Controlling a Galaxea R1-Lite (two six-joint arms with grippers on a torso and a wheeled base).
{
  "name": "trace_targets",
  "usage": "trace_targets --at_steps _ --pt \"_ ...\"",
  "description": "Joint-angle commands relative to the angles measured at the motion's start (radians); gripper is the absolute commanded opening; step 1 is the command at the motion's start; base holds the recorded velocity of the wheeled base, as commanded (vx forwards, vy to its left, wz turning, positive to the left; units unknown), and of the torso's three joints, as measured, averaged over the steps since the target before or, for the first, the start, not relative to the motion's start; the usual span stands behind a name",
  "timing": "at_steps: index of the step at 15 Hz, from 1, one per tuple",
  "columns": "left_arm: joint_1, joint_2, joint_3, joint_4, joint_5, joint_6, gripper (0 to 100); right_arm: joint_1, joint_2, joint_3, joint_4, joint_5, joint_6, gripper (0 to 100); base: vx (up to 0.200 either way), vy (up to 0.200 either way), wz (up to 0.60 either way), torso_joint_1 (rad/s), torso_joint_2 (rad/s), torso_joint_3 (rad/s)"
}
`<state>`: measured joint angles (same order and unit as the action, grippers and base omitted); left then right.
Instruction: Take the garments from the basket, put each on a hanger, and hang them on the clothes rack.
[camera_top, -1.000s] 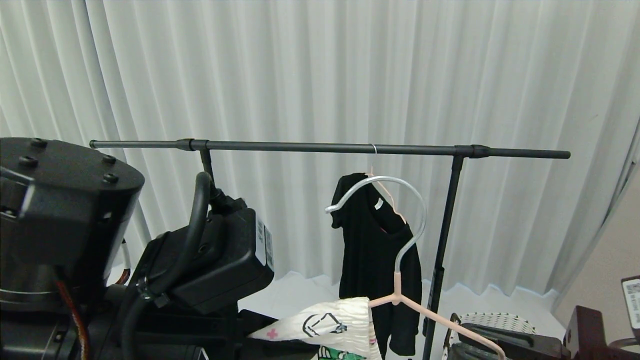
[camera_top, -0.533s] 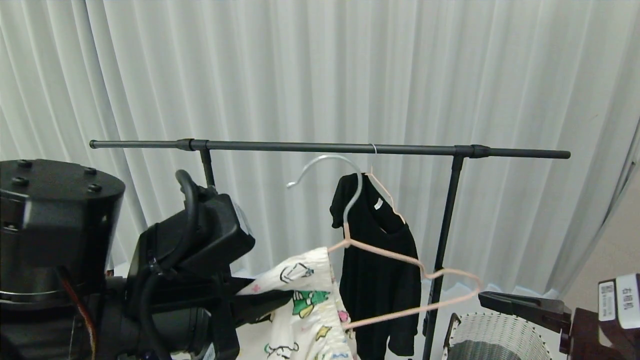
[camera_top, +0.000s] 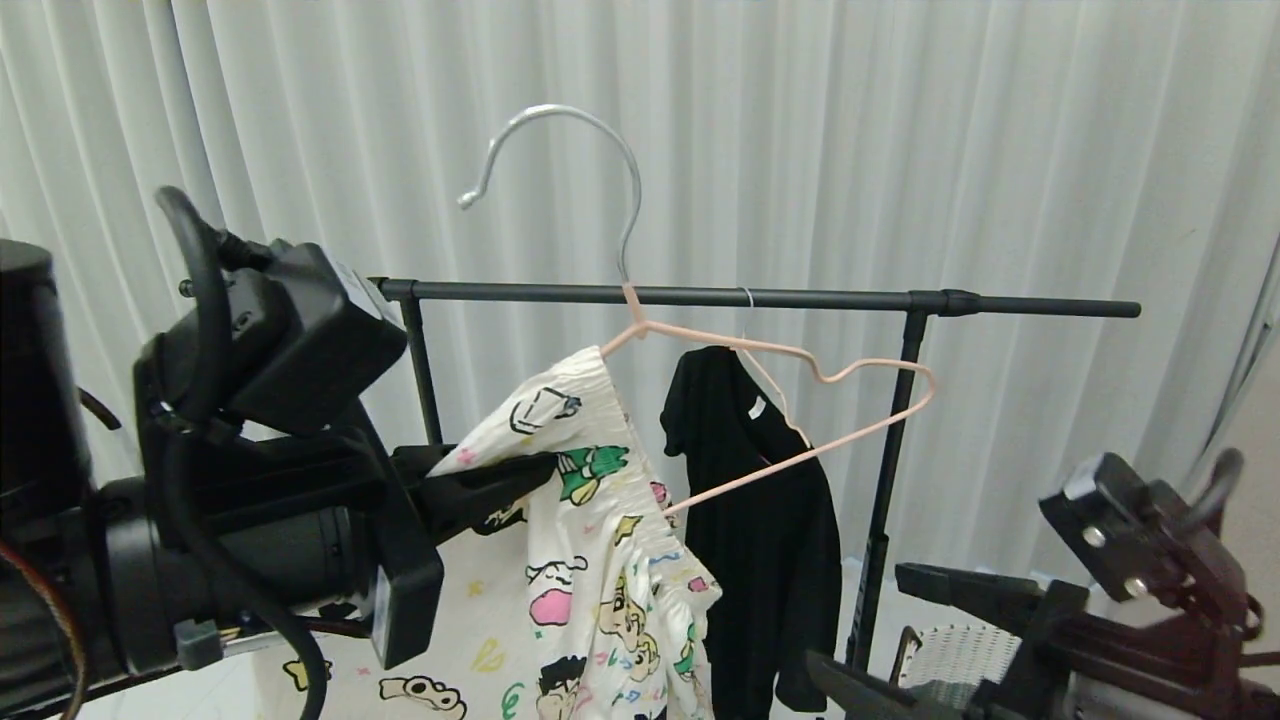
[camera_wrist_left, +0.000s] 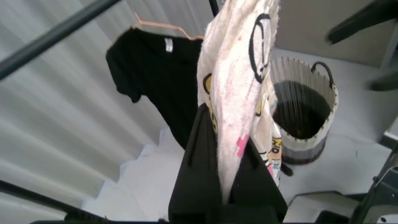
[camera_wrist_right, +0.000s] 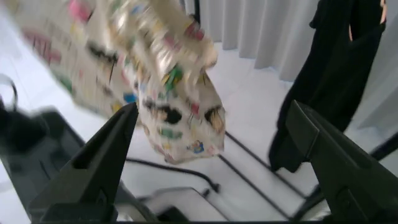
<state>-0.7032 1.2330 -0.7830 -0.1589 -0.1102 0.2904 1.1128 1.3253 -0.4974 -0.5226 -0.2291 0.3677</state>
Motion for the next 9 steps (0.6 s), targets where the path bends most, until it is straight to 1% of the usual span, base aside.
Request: trace_targets --at_steps 1,2,4,7,9 --pt "-0.001 -0.040 -0.002 -0.001 0.000 -0.001 0 -0.053 0.164 -0.133 -0.001 -0.001 0.088 100 0.000 0.000 0.00 0.000 0.00 0.000" --pt "-0.002 -0.044 -0.002 -0.001 0.000 -0.001 0 -0.054 0.207 -0.176 -0.001 -0.004 0.116 100 0.000 0.000 0.00 0.000 0.00 0.000" --pt "-0.002 -0.049 -0.002 -0.001 -0.002 -0.001 0 -0.050 0.261 -0.214 -0.002 -0.006 0.125 100 0.000 0.000 0.00 0.000 0.00 0.000" --pt "-0.004 -0.049 -0.015 -0.001 -0.002 -0.001 0 0.027 0.278 -0.199 -0.001 -0.006 0.128 100 0.000 0.000 0.00 0.000 0.00 0.000" --pt "-0.006 -0.050 -0.022 -0.001 -0.003 -0.002 0 0.044 0.287 -0.187 -0.001 -0.007 0.126 100 0.000 0.000 0.00 0.000 0.00 0.000"
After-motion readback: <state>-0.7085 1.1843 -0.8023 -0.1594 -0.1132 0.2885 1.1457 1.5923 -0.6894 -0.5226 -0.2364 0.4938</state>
